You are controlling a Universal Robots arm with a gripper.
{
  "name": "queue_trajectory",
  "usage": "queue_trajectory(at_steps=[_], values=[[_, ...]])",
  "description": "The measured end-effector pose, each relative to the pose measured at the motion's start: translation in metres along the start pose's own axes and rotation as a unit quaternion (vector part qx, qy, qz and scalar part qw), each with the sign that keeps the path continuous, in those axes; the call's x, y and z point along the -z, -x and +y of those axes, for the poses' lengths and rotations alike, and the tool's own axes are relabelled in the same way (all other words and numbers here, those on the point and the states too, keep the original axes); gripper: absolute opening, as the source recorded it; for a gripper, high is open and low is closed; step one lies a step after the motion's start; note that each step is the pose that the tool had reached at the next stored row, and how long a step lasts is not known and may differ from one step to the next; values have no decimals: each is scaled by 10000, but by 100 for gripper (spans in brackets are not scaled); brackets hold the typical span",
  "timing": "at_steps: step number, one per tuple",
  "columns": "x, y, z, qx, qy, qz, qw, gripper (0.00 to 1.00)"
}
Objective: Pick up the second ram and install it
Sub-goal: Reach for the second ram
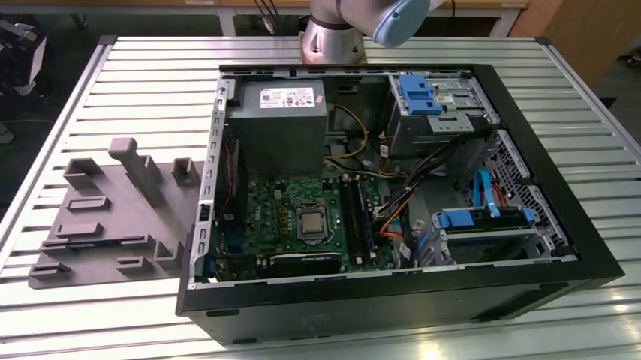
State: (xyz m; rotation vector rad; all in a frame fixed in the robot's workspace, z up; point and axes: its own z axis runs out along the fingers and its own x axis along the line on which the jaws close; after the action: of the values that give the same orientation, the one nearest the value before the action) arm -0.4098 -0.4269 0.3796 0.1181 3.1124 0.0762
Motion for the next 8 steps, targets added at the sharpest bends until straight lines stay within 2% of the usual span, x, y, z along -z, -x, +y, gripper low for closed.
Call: queue_trajectory(at_steps=[8], values=[[-8, -27, -30, 0, 0, 0, 10000, 11]])
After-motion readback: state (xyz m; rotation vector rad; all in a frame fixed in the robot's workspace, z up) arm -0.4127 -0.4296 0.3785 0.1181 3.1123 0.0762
